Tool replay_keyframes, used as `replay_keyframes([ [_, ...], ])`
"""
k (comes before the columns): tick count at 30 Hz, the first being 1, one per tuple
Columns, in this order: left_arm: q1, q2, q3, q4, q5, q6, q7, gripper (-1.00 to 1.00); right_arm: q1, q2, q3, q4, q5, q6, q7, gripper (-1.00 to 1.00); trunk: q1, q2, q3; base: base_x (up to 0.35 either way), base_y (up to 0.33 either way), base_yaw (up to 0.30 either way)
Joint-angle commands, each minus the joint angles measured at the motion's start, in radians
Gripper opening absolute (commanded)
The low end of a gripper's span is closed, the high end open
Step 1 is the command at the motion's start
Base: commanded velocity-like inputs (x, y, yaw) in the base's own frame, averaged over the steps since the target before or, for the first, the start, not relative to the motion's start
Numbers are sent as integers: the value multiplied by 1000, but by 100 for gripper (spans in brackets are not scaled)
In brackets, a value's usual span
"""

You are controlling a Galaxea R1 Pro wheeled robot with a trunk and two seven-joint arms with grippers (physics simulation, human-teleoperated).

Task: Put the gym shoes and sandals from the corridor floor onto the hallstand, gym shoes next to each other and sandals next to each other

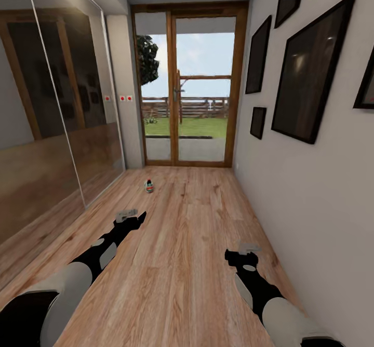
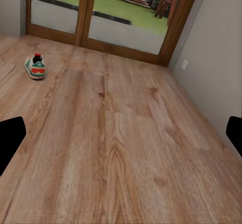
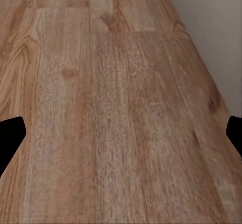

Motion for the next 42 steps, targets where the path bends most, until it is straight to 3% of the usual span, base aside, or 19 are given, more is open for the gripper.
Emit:
replay_keyframes([
  [1, -1, 0, 3, 2, 6, 0, -8, 100, -1, 0, 0, -1, -2, -1, -3, 100, 0, 0, -1, 347, -58, 0],
  [15, -1, 0, 3, 2, 6, 0, -8, 100, -1, 0, 1, -6, -2, 8, 14, 100, 0, 0, -6, 348, -11, 63],
  [22, -1, 0, 3, 2, 6, -1, -8, 100, -1, 0, -1, -4, -3, 9, 249, 100, 0, 0, -14, 348, 0, 162],
  [23, -1, 0, 3, 2, 6, 0, -8, 100, -1, 0, -3, -2, -3, 6, 310, 100, 0, 0, -15, 348, 0, 41],
  [27, -1, 0, 3, 2, 6, 0, -8, 100, -1, 0, -4, 2, -3, -40, 332, 100, 0, 0, -15, 348, 0, 19],
  [32, -1, 0, 3, 2, 6, 0, -8, 100, -1, 0, -5, 7, -5, -152, 337, 100, 0, 0, -15, 348, 0, 4],
  [42, -1, 2, 3, 2, 6, -1, -8, 100, -1, 0, -5, 9, -12, -192, 338, 100, 0, 0, -15, 348, 0, 0],
])
